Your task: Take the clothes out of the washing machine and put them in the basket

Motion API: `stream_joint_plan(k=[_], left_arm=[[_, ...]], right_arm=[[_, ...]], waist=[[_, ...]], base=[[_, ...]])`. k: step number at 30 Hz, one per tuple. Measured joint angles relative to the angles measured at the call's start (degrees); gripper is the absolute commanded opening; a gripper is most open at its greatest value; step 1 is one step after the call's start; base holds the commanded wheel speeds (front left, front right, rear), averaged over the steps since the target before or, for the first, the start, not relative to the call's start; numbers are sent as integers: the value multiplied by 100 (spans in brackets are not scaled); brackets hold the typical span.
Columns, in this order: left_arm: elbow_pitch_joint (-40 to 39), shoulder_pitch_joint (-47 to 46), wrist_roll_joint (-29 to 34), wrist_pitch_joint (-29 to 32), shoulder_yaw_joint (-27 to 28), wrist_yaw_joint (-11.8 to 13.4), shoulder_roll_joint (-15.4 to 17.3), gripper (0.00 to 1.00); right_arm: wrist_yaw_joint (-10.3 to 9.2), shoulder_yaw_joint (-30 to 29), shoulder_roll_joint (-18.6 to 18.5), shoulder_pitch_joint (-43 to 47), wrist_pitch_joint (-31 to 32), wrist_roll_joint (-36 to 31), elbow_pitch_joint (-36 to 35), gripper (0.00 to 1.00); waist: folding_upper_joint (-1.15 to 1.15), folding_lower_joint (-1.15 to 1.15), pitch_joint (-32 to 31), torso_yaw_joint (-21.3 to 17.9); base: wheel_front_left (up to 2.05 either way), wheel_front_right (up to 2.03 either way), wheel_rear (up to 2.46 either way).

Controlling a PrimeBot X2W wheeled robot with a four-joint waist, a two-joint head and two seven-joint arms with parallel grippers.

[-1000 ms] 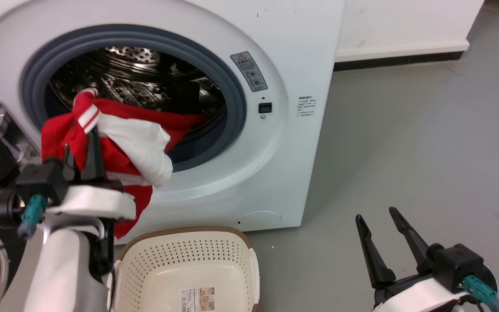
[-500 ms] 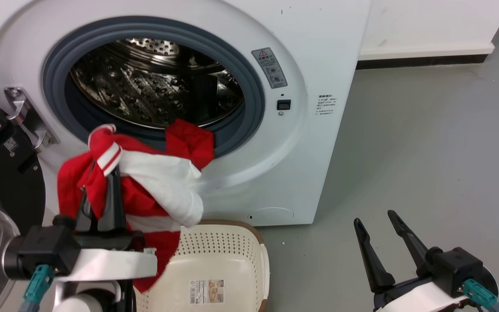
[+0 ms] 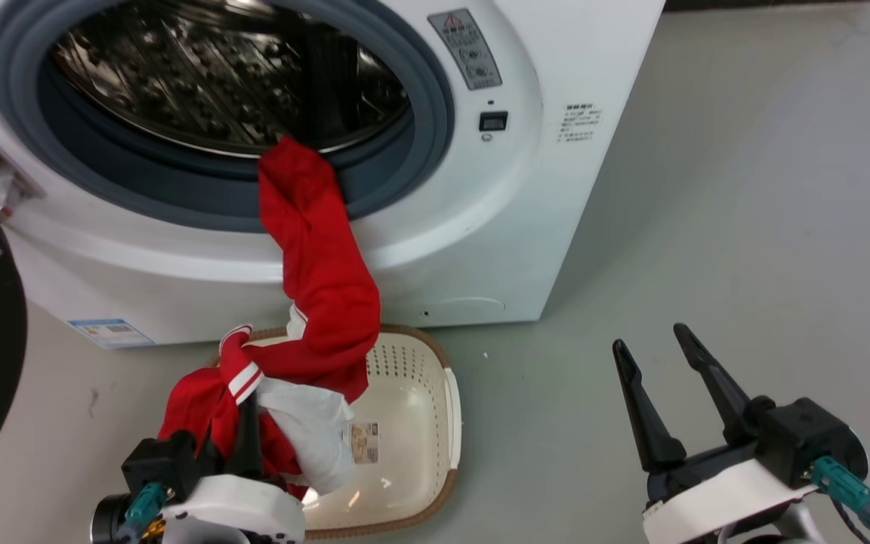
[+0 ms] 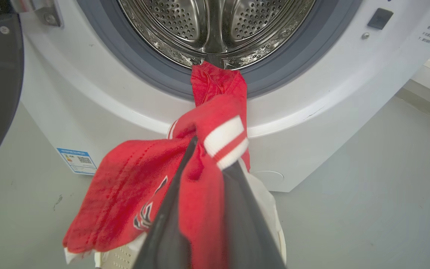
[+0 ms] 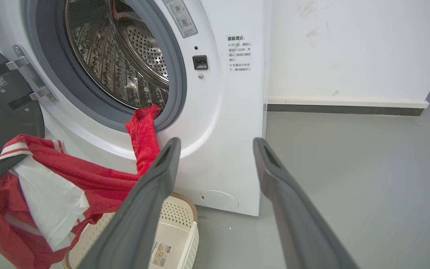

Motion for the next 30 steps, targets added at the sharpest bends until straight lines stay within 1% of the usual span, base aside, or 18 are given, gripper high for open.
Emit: stream_joint_plan(k=[6,12,15,22,29,30], left_arm=[[1039,-598,-64,-257,83,-101,-22,0],[2245,-1368,-103,-320,164,-234,-15,0],[2804,-1756,-103,-326,272,-249,21,0],[3575,-2697,-1,-328,617,-298,200,0],[4062,-3498,148,-336,865,-305,381,0],[4175,-3593,153,-336,894,-299,399,4]], right_arm=[[0,-14,-1,-235,-56,4,-35,100],[0,33,-1,-532,-119,-9,-65,100],[0,46,-2,-673,-178,12,-62,100],[0,111,-2,-978,-305,19,-68,100],[0,169,-2,-1194,-485,45,-11,100],[0,180,-2,-1230,-502,57,-4,100]], waist=[[0,0,483,-79],[0,1,1085,-172],[0,1,1413,-247],[0,1,2221,-445],[0,1,2877,-664],[0,1,2944,-695]], base=[[0,0,0],[0,0,0],[0,0,0],[0,0,0],[0,0,0],[0,0,0]])
